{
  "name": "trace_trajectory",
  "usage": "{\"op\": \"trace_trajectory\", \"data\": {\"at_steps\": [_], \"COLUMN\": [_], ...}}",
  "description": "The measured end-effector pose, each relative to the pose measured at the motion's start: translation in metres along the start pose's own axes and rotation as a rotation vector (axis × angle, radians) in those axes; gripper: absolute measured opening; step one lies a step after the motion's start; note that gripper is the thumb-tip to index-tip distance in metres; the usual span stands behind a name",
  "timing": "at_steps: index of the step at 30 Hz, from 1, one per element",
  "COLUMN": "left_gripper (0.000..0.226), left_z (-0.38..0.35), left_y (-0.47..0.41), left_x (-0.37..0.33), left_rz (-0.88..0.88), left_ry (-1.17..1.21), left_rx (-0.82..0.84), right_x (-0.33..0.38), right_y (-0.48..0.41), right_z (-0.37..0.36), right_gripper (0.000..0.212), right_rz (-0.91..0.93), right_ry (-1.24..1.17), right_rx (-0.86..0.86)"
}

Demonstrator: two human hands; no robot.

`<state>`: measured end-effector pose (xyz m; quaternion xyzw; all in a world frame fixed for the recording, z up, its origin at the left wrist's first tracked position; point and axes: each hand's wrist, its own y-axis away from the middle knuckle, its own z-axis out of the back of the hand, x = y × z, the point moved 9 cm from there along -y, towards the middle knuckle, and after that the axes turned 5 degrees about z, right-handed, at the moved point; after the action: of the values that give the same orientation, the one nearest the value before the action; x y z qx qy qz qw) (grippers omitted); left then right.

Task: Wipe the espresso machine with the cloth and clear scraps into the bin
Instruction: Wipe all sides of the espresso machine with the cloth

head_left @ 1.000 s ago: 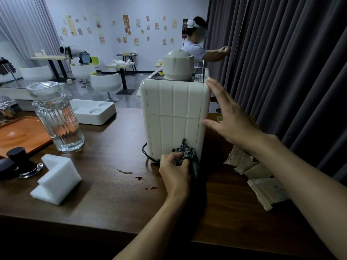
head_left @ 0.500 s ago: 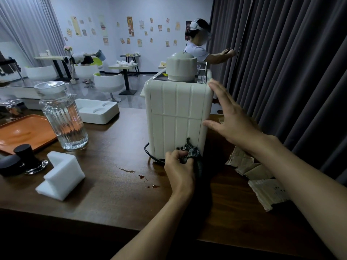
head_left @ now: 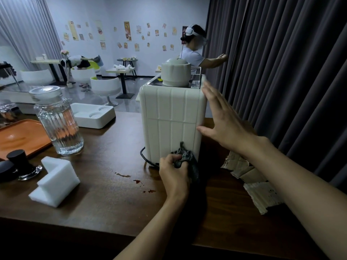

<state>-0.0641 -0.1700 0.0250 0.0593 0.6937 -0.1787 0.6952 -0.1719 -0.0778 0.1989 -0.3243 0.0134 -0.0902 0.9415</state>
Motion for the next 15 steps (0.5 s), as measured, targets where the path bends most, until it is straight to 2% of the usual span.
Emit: {"op": "trace_trajectory", "data": {"at_steps": [3,8,13,15], "left_gripper": [0.031,0.041,0.037,0.039], "left_z": [0.003,0.001,-0.004,-0.005], "left_y": [-0.008,0.002,-0.001,0.004], "left_x": [-0.013,0.019,0.007,0.017], "left_rz": [-0.066,0.044,0.005,0.057], "left_ry": [0.018,0.021,0.018,0.013], "left_rx": [-0.021,-0.014,0.000,0.009], "right_x": [0.001,0.007,0.005,0.004], "right_y": [-0.001,-0.002,-0.002,-0.001], "right_z": [-0.001,0.000,-0.003,-0.004], "right_gripper": [0.106,0.102,0.101,0.100], "right_rz": [0.003,0.054,0.030,0.024], "right_ry": [-0.021,0.012,-0.047,-0.059], "right_rx": [0.002,-0.006,-0.002,-0.004]}}
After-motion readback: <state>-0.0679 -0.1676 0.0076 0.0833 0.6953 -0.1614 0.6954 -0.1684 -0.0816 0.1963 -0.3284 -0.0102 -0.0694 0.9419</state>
